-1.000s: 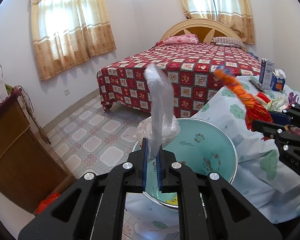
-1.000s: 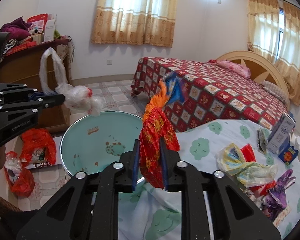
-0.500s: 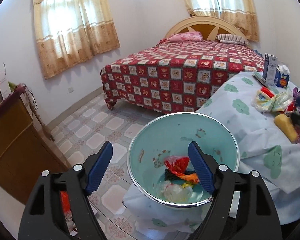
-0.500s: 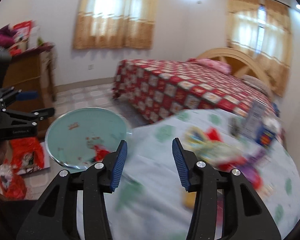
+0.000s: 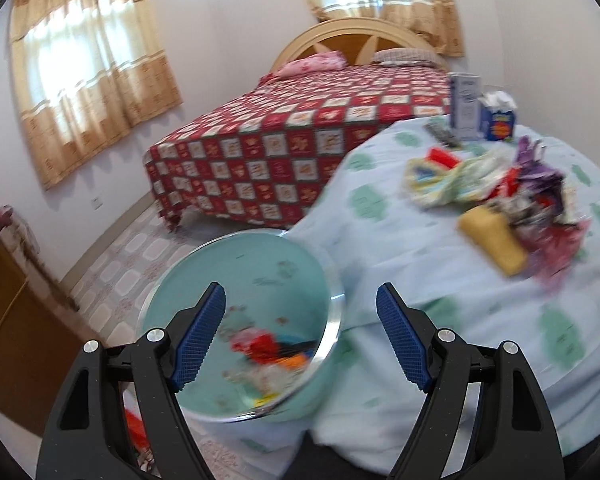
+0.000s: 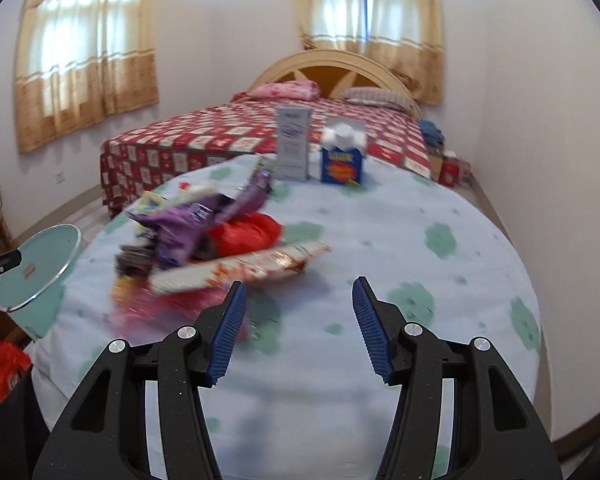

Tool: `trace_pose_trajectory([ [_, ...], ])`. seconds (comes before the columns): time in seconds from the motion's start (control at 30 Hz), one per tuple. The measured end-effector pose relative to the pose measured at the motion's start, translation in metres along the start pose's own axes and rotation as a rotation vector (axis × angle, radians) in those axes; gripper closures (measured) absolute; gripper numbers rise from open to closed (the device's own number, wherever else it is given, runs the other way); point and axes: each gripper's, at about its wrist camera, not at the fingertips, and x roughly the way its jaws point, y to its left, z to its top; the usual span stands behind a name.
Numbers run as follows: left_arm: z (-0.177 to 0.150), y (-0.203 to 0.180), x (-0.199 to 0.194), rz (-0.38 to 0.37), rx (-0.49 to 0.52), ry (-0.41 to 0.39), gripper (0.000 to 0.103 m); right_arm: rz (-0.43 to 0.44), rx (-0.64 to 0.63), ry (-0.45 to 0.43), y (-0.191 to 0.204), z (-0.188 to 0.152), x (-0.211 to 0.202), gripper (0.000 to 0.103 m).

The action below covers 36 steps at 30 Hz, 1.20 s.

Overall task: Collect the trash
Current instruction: 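Grasp the yellow sponge on the table with the left tool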

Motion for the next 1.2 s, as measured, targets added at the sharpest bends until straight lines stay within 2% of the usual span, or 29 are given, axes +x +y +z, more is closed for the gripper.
trace_pose_trajectory([
  [0.17, 0.014, -0.057, 0.004, -0.069, 0.038, -0.012, 0.026, 0.004, 0.025, 0.003, -0.013, -0.012, -0.001, 0.045],
  [0.33, 0.020, -0.105, 0.017, -0.134, 0.071, 0.014, 0.025, 0.002, 0.050, -0.005, -0.021, -0.014, -0.004, 0.044],
  [0.5, 0.020, -0.129, 0.036, -0.153, 0.084, 0.057, 0.020, 0.007, 0.087, 0.001, -0.031, -0.019, 0.000, 0.041],
  [0.7, 0.013, -0.128, 0.048, -0.143, 0.106, 0.092, 0.019, 0.024, 0.108, 0.018, -0.033, -0.026, 0.003, 0.041],
  [0.97, 0.012, -0.087, 0.042, -0.092, 0.098, 0.084, 0.021, 0.028, 0.119, 0.010, -0.032, -0.027, -0.001, 0.038],
  [1.2, 0.017, -0.095, 0.037, -0.123, 0.073, 0.067, 0.021, 0.015, 0.097, 0.012, -0.024, -0.026, -0.002, 0.038],
])
